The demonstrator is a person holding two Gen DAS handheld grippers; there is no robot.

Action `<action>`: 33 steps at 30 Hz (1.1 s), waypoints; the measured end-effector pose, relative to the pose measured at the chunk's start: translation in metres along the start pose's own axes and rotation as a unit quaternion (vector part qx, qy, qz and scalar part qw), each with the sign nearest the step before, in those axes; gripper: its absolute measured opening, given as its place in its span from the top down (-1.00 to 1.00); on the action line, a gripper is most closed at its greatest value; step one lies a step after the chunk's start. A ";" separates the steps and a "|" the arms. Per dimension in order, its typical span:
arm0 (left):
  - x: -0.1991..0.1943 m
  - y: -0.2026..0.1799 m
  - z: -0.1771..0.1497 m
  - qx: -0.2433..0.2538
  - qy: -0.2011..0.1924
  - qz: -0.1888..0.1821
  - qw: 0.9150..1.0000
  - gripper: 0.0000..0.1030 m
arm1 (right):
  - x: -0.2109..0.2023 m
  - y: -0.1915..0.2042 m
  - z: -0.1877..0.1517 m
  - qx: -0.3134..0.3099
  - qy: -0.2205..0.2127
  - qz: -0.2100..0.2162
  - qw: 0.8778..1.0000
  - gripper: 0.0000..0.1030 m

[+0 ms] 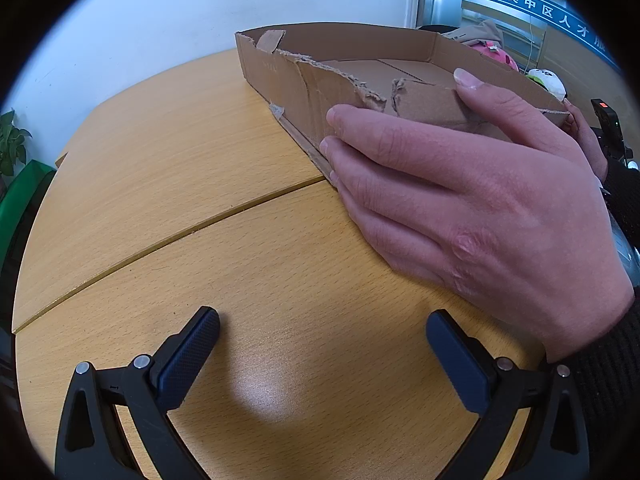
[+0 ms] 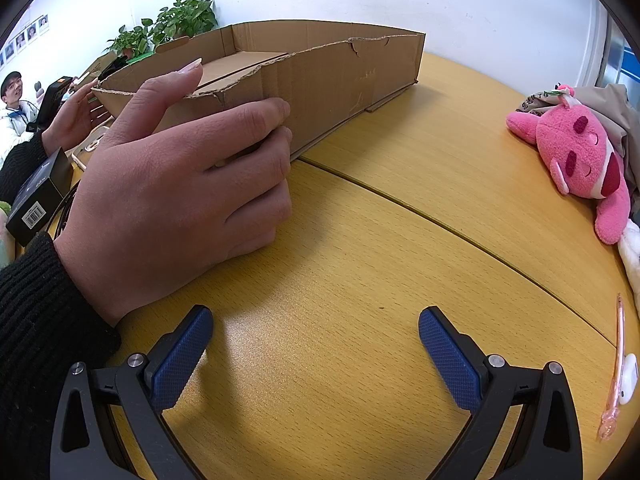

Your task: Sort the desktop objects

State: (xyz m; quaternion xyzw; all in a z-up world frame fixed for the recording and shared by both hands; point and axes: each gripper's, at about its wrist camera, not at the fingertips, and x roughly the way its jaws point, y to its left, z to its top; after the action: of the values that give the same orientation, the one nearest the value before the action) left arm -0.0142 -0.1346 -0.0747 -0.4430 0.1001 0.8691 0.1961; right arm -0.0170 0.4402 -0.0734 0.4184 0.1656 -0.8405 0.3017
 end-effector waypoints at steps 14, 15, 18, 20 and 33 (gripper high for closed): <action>-0.002 0.001 0.000 0.000 0.000 0.000 1.000 -1.00 | 0.000 0.001 0.000 0.000 0.000 0.000 1.000 -1.00; -0.001 0.001 0.000 0.000 0.000 0.000 1.000 -1.00 | 0.000 0.001 0.000 0.000 0.000 0.000 1.000 -1.00; -0.003 0.001 0.000 0.000 0.000 0.000 1.000 -1.00 | 0.000 0.001 0.000 0.000 0.000 0.000 1.000 -1.00; -0.002 0.001 0.000 0.000 0.000 0.000 1.000 -1.00 | 0.000 0.001 0.000 0.000 0.000 0.000 1.000 -1.00; -0.003 0.001 0.000 0.000 0.000 0.000 1.000 -1.00 | 0.004 0.004 0.004 0.020 0.001 -0.014 1.000 -1.00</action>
State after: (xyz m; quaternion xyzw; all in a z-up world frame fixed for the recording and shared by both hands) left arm -0.0135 -0.1360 -0.0725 -0.4432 0.1000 0.8690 0.1960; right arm -0.0187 0.4337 -0.0742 0.4224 0.1546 -0.8476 0.2815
